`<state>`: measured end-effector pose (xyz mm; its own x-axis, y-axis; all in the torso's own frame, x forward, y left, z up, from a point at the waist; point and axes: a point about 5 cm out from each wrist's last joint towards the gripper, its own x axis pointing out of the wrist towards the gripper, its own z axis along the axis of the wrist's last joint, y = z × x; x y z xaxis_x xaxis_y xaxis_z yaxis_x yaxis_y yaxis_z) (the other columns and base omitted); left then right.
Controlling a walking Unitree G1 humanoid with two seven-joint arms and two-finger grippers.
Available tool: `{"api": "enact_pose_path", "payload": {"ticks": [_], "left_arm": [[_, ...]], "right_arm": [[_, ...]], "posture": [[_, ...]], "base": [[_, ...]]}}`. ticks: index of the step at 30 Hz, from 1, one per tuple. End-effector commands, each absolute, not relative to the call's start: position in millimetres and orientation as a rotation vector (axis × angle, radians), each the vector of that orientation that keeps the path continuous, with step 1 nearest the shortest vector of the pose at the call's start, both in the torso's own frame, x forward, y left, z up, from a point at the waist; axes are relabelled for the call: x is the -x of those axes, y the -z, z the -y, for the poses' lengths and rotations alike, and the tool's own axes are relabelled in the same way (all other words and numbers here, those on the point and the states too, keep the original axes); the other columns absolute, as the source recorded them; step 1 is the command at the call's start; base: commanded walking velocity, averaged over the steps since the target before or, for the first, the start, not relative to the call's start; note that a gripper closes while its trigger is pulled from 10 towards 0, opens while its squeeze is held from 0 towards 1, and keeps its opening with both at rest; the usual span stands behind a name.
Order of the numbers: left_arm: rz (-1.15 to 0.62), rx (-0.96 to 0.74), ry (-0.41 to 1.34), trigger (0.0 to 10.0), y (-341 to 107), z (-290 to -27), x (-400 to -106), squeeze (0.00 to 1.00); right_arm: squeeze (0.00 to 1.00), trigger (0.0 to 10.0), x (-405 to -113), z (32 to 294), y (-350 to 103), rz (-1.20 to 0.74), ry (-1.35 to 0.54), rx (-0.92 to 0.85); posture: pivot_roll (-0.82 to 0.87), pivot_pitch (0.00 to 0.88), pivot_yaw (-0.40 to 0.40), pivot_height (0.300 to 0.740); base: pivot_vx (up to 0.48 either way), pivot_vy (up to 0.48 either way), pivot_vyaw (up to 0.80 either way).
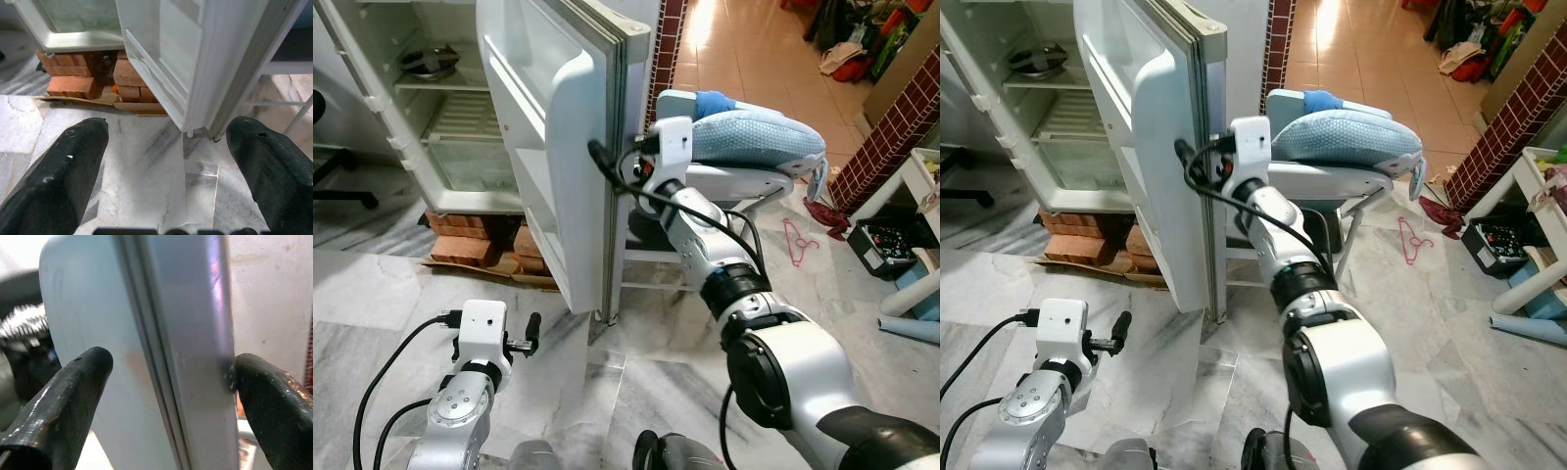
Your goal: Restocking fridge
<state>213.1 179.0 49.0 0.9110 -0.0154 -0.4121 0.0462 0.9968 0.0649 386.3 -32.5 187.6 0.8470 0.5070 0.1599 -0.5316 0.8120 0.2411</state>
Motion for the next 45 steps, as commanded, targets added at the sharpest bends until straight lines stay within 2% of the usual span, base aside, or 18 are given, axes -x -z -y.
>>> {"api": "enact_pose_path", "payload": {"ticks": [1, 4, 5, 6, 7, 9, 11, 13, 15, 16, 18, 22, 25, 26, 28, 37, 45], "left_arm": [[-0.426, -0.081, 0.039, 10.0, -47.9, -177.8, -213.5, 0.00], [-0.426, -0.082, 0.041, 10.0, -47.8, -177.2, -213.9, 0.00], [-0.425, -0.082, 0.041, 10.0, -47.7, -176.9, -214.1, 0.00], [-0.425, -0.082, 0.041, 10.0, -47.7, -176.9, -214.1, 0.00], [-0.425, -0.082, 0.041, 10.0, -47.7, -176.6, -214.1, 0.00], [-0.425, -0.079, 0.039, 10.0, -47.2, -175.6, -214.4, 0.00], [-0.424, -0.077, 0.038, 10.0, -47.0, -175.5, -214.7, 0.00], [-0.422, -0.073, 0.035, 10.0, -46.8, -174.9, -215.3, 0.00], [-0.421, -0.072, 0.034, 10.0, -46.8, -174.7, -215.5, 0.00], [-0.416, -0.068, 0.031, 10.0, -47.0, -175.1, -215.6, 0.00], [-0.413, -0.064, 0.028, 10.0, -47.2, -175.8, -215.6, 0.00], [-0.411, -0.060, 0.026, 10.0, -47.2, -176.4, -216.0, 0.00], [-0.405, -0.073, 0.027, 10.0, -47.3, -176.3, -219.0, 0.00], [-0.392, -0.077, 0.029, 10.0, -48.6, -175.7, -220.6, 0.00], [-0.378, -0.080, 0.032, 10.0, -49.9, -175.4, -221.8, 0.00], [-0.322, -0.127, 0.069, 10.0, -57.1, -173.1, -226.0, 0.00], [-0.263, -0.118, 0.079, 10.0, -63.9, -170.7, -229.7, 0.00]], "right_arm": [[0.00, 10.0, -385.8, 23.0, -199.9, 0.117, -0.592, -0.343], [0.00, 10.0, -381.8, 11.3, -204.8, 0.114, -0.673, -0.441], [0.00, 10.0, -377.0, 2.5, -209.7, 0.107, -0.768, -0.529], [0.00, 10.0, -377.0, 2.5, -209.7, 0.107, -0.768, -0.529], [0.00, 10.0, -362.8, -9.9, -218.8, 0.107, -0.982, -0.640], [0.00, 10.0, -325.4, -20.9, -227.3, 0.130, -1.338, -0.667], [0.00, 10.0, -320.2, -22.4, -219.2, 0.114, -1.360, -0.610], [0.00, 10.0, -331.2, -13.2, -195.0, 0.070, -1.235, -0.482], [0.00, 10.0, -335.8, -6.3, -184.9, 0.046, -1.185, -0.443], [0.00, 10.0, -343.5, 13.9, -165.4, 0.010, -1.071, -0.374], [0.00, 10.0, -346.0, 30.3, -152.0, -0.012, -0.991, -0.302], [0.00, 10.0, -346.3, 44.3, -140.5, -0.034, -0.915, -0.240], [0.00, 10.0, -341.1, 74.9, -117.7, -0.059, -0.724, -0.131], [0.00, 10.0, -335.9, 88.0, -110.4, -0.061, -0.627, -0.140], [0.00, 10.0, -330.1, 97.2, -105.9, -0.060, -0.562, -0.139], [0.00, 10.0, -310.2, 118.2, -83.6, -0.058, -0.384, -0.057], [0.00, 10.0, -308.0, 117.0, -83.8, -0.058, -0.343, -0.037]], "posture": [[0.22, 0.061, -0.066, 0.740], [0.23, 0.058, -0.070, 0.740], [0.23, 0.058, -0.070, 0.740], [0.23, 0.058, -0.070, 0.740], [0.23, 0.055, -0.074, 0.740], [0.22, 0.053, -0.081, 0.740], [0.22, 0.052, -0.083, 0.740], [0.22, 0.051, -0.087, 0.740], [0.22, 0.051, -0.087, 0.740], [0.21, 0.051, -0.086, 0.740], [0.21, 0.051, -0.086, 0.740], [0.20, 0.048, -0.082, 0.740], [0.19, 0.042, -0.080, 0.740], [0.19, 0.040, -0.077, 0.740], [0.18, 0.036, -0.075, 0.740], [0.17, 0.031, -0.060, 0.740], [0.16, 0.031, -0.056, 0.740]], "base": [[0.000, 0.000, 0.00], [0.000, 0.000, 0.00], [0.000, 0.000, 0.00], [0.000, 0.000, 0.00], [0.000, 0.000, 0.00], [0.000, 0.000, 0.00], [0.000, 0.000, 0.00], [0.000, 0.000, 0.00], [0.000, 0.000, 0.00], [0.000, 0.000, 0.00], [0.000, 0.000, 0.00], [0.000, 0.000, 0.00], [0.000, 0.140, 0.00], [0.000, 0.469, 0.00], [0.000, 0.467, 0.00], [0.000, 0.447, 0.00], [0.000, 0.428, -0.66]]}}
